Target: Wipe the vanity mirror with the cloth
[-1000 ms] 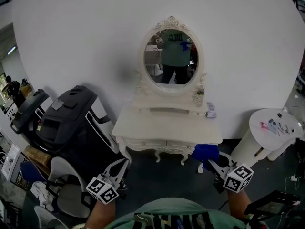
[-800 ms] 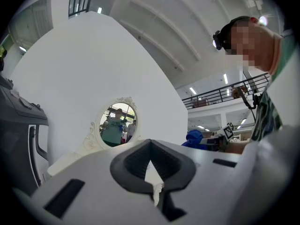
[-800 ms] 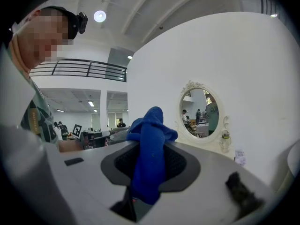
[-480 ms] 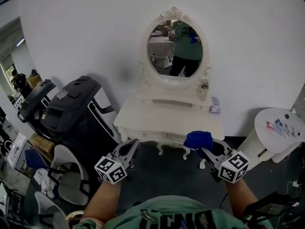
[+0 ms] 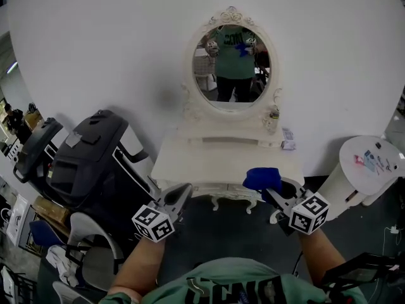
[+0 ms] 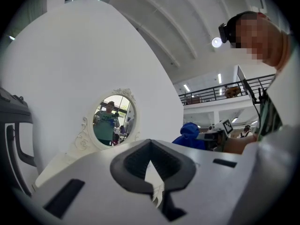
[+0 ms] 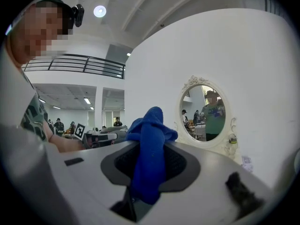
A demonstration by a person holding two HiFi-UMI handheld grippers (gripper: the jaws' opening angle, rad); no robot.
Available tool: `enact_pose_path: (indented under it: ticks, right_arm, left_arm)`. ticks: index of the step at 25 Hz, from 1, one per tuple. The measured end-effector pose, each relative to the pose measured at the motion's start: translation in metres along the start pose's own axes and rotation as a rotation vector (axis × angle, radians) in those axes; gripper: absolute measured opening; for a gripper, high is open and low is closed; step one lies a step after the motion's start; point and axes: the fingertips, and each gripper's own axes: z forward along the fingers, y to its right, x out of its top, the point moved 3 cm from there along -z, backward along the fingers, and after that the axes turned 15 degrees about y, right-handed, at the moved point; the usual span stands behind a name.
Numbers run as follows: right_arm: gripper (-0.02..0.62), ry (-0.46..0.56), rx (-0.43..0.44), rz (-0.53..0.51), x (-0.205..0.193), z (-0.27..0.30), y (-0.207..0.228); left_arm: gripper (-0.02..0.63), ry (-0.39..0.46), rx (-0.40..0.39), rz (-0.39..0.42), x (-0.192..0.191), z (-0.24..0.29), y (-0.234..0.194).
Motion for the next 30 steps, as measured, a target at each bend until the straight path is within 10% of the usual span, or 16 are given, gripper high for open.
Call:
enact_pose_path:
  ticks: [14,30]
  right_arm:
    - [0.109,0.005,-0.142,0.0,-0.021,0.109,-0.015]
    - [0.109,0.009,0.03,0.003,0.004,0.098,0.133]
  left_arm:
    - [-0.003,-0.011,-0.111,-0.039,0.037,0.002,-0.134]
    - [-0.003,0.008,0.028,-0.001,-0.013,0.126,-0.093]
